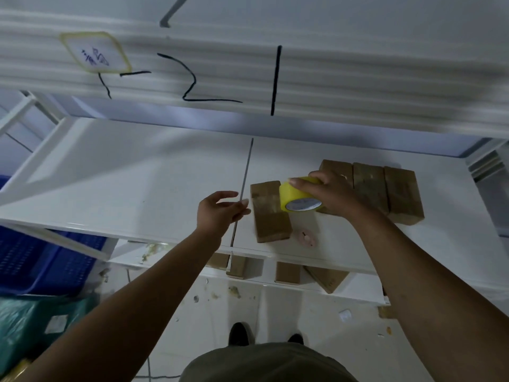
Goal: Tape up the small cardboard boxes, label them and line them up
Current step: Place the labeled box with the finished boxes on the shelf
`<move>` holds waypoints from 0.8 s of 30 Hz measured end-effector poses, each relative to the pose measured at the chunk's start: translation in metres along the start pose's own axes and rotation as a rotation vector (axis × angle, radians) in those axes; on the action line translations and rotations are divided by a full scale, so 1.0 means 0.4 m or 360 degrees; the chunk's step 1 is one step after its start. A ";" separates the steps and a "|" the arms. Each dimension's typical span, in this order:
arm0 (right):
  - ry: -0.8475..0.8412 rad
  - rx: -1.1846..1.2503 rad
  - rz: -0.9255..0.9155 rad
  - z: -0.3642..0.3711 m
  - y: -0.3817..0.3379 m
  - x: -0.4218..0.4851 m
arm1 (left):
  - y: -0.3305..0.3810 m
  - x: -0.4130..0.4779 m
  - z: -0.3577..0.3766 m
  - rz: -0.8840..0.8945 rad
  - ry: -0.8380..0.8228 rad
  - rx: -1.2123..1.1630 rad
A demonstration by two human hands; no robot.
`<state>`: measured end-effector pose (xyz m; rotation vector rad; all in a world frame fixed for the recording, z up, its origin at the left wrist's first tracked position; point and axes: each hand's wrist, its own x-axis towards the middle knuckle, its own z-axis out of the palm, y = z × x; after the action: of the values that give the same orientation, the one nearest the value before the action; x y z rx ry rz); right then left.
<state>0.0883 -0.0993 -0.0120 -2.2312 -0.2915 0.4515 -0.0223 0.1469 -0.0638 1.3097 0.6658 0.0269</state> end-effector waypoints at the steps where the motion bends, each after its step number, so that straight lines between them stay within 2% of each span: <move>1: 0.0010 -0.0052 0.0027 -0.001 0.003 0.001 | -0.003 0.002 0.008 -0.0044 0.0025 0.0014; 5: 0.0011 -0.0261 0.0121 0.000 -0.004 -0.002 | -0.011 0.022 0.039 -0.0101 0.0136 0.0130; 9: 0.0048 -0.0263 0.0127 -0.003 0.004 -0.003 | -0.014 0.042 0.059 -0.0102 0.0200 0.0288; 18: 0.0110 -0.0406 0.0104 -0.020 0.021 0.010 | -0.007 0.049 0.060 -0.0103 0.0288 0.0335; 24: 0.0043 -0.0475 0.0130 -0.010 0.023 0.028 | -0.024 0.055 0.053 -0.0144 0.0309 0.0366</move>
<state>0.1005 -0.1042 -0.0192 -2.5459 -0.2685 0.4447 0.0022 0.1337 -0.0797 1.5084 0.9143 0.0037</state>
